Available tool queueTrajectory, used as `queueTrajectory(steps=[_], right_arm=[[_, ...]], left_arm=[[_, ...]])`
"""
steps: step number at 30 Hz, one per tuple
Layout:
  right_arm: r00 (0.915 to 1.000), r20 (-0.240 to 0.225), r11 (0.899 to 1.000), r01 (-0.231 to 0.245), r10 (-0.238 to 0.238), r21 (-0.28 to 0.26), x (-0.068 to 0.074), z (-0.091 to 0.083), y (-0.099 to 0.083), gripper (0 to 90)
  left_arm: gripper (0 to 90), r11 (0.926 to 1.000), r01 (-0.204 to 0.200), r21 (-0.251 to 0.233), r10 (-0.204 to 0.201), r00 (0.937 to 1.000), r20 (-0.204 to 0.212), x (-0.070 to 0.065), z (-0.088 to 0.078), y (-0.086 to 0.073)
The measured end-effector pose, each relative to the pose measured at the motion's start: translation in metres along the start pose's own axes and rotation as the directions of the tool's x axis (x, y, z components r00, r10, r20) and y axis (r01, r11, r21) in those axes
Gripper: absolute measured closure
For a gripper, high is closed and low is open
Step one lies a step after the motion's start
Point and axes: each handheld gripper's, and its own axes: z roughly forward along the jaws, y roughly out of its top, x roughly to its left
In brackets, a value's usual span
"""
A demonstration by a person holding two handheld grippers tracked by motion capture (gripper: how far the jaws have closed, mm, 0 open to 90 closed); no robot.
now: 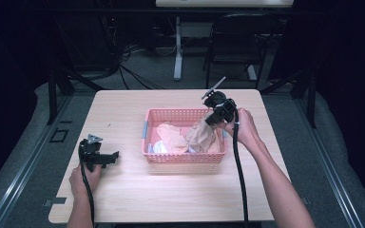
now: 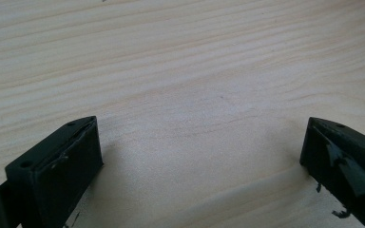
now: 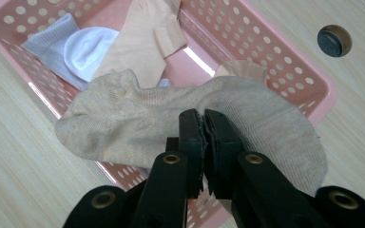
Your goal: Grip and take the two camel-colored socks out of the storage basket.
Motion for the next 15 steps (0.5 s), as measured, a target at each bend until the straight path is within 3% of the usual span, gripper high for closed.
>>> queueTrajectory(steps=[15], right_arm=[[0.9999,0.009,0.999,0.004,-0.004,-0.036,-0.001,-0.02,0.002,86.2]], left_arm=[[0.0,1.0,0.0,0.0,0.0,1.0,0.0,0.0,0.0,0.0]])
